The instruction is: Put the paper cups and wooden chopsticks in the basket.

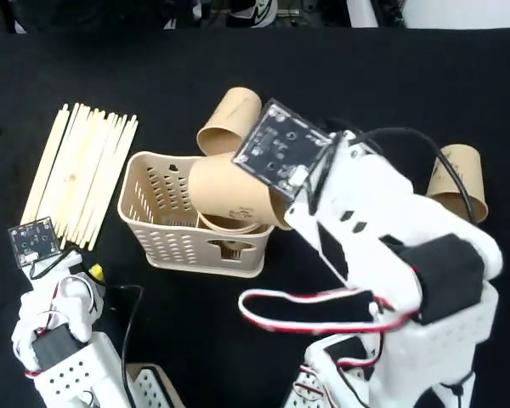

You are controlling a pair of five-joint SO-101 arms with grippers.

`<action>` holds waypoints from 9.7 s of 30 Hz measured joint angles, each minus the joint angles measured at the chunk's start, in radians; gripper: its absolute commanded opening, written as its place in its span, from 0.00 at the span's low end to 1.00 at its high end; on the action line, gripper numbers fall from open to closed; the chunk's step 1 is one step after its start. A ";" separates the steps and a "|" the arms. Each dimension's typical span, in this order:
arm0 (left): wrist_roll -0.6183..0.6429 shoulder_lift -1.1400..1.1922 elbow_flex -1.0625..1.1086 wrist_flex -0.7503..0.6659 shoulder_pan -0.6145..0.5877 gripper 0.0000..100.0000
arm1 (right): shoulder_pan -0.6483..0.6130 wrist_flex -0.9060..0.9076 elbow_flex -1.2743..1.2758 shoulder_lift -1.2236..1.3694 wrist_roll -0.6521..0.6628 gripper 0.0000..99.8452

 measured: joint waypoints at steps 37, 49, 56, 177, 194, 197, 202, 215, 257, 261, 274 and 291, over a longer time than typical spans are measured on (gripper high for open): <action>0.000 0.000 0.000 0.000 0.000 0.26 | 0.203 0.000 -0.137 0.143 0.066 0.25; 0.000 0.000 0.000 0.000 0.000 0.26 | 0.945 -0.463 0.761 -0.163 0.825 0.26; 0.000 0.000 0.000 0.000 0.000 0.26 | 1.007 -0.964 1.209 -0.178 0.856 0.31; 0.000 0.000 0.000 0.000 0.000 0.26 | -0.018 0.000 -0.020 0.239 -0.160 0.02; 0.000 0.000 0.000 0.000 0.000 0.26 | -0.043 0.000 -0.117 0.239 -0.149 0.43; 0.000 0.000 0.000 0.000 0.000 0.26 | -0.106 0.000 -0.138 0.239 -0.149 0.43; 0.000 0.000 0.000 0.000 0.000 0.26 | -0.140 -0.025 -0.138 0.284 -0.149 0.43; 0.000 0.000 0.000 0.000 0.000 0.26 | -0.057 0.000 -0.325 0.370 -0.163 0.43; 0.000 0.000 0.000 0.000 0.000 0.26 | -0.146 -0.690 1.152 -0.879 -0.324 0.01; 0.000 0.000 0.000 0.000 0.000 0.26 | -0.143 -0.847 1.467 -1.039 -0.259 0.01; 0.000 0.000 0.000 0.000 0.000 0.26 | -0.146 -0.753 1.398 -1.146 -0.275 0.01; -0.011 -0.003 -0.502 0.055 -0.112 0.26 | 0.344 -0.769 1.260 -1.034 -0.548 0.01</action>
